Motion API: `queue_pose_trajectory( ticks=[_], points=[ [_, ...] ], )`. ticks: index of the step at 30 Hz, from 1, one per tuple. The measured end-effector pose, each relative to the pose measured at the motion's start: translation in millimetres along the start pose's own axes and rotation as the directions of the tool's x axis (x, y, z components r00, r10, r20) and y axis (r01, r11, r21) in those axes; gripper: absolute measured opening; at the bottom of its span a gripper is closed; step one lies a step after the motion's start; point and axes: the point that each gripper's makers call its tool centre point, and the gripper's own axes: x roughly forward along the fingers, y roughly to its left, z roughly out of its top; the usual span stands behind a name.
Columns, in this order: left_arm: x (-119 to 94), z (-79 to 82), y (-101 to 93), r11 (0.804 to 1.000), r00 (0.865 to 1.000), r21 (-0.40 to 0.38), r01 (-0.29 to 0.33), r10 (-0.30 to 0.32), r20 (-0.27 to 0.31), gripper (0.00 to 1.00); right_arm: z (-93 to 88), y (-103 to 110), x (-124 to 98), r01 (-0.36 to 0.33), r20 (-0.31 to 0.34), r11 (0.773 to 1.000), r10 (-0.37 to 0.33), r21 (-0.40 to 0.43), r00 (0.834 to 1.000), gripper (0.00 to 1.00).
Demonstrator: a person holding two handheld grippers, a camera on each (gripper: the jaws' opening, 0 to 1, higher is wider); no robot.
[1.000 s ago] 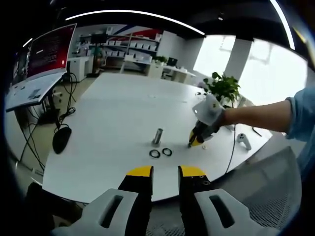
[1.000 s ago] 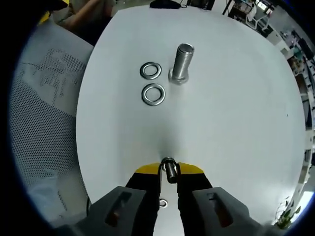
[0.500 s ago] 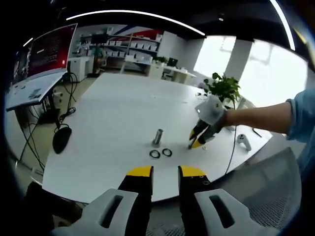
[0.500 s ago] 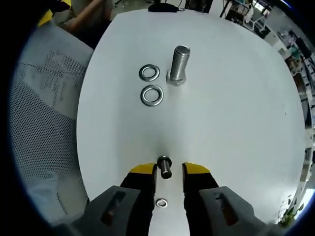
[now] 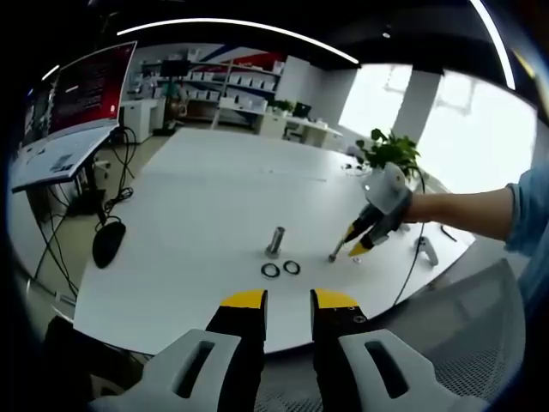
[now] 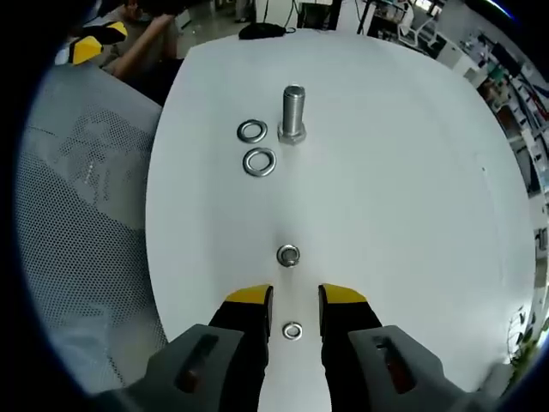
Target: Place the washer onto the threaded stud by aligning its center hole with the stud, sliding it down to the base, and recovering from edge contact or off-axis alignment until the washer reaches the visible bottom stop.
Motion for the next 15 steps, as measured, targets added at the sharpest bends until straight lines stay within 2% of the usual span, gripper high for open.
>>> queue_pose_trajectory(
  ticks=[7, 10, 15],
  points=[
    [-0.2, 0.3, -0.1, 1.000, 1.000, -0.001, 0.001, -0.001, 0.002, 0.17, -12.3, -3.8, -5.5, 0.035, 0.045, 0.999, -0.037, 0.041, 0.998, 0.24],
    [-0.3, 0.4, -0.4, 1.000, 1.000, -0.002, 0.001, -0.001, 0.002, 0.17, -17.2, -2.2, -4.2, 0.029, 0.060, 0.997, -0.033, 0.065, 0.998, 0.24],
    [-0.1, 0.0, -0.6, 1.000, 1.000, 0.001, 0.003, -0.003, -0.002, 0.18, -33.4, 1.5, 3.0, 0.019, 0.026, 0.996, -0.022, 0.090, 0.999, 0.23]
  ],
)
